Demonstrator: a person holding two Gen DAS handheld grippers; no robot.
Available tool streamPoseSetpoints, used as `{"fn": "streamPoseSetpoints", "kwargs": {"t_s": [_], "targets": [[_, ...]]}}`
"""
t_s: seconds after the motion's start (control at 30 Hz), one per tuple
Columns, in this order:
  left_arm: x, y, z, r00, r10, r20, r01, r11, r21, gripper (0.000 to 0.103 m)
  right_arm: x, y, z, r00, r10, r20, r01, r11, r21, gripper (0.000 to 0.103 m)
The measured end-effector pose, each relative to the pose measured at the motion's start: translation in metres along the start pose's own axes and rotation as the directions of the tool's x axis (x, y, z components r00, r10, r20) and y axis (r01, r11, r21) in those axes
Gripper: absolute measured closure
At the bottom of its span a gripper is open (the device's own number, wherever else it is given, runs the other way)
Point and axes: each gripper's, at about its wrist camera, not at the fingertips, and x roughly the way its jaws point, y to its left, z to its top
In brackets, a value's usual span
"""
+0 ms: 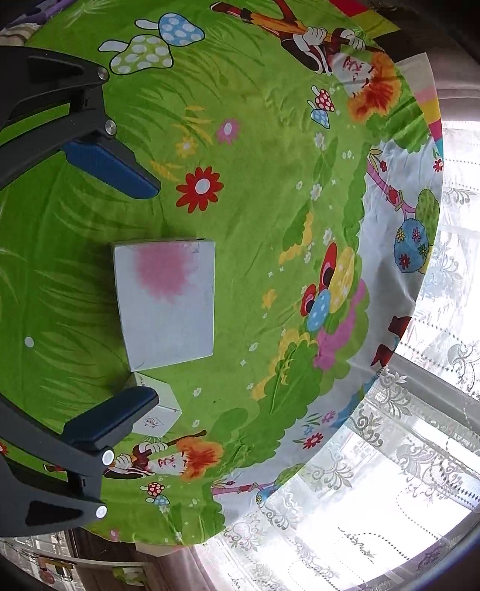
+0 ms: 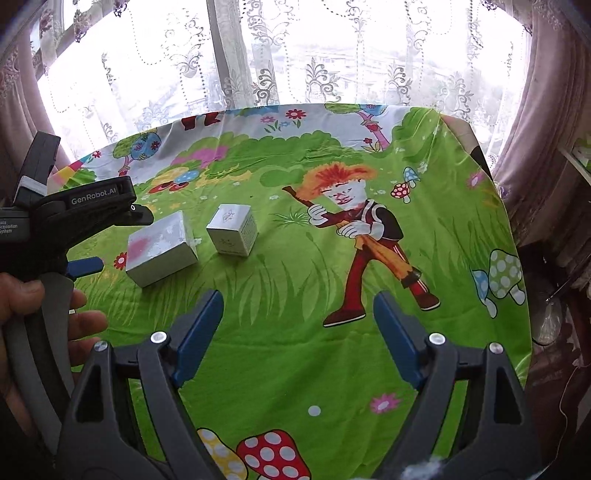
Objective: Organize rigid objects
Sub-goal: 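Grasp the pink-marked white box with the left gripper while the right grasps the small white cube box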
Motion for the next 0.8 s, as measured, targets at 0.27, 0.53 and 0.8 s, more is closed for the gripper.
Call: {"fn": "streamPoseSetpoints", "kwargs": {"t_s": [0.27, 0.53, 0.8], "targets": [[0.035, -0.013, 0.008, 0.996, 0.062, -0.058, -0.062, 0.998, 0.008, 0.0, 0.013, -0.008, -0.001, 1.0, -0.014, -0.005, 0.014, 1.0, 0.02, 0.017], [0.052, -0.014, 0.002, 0.993, 0.105, -0.05, -0.099, 0.988, 0.117, 0.007, 0.026, 0.0, 0.008, 1.0, 0.0, -0.017, 0.0, 1.0, 0.011, 0.017], [0.034, 0.018, 0.007, 0.998, 0.064, -0.008, -0.062, 0.988, 0.144, 0.008, 0.05, 0.032, 0.031, 0.998, 0.047, -0.039, -0.048, 0.999, -0.016, 0.017]]}}
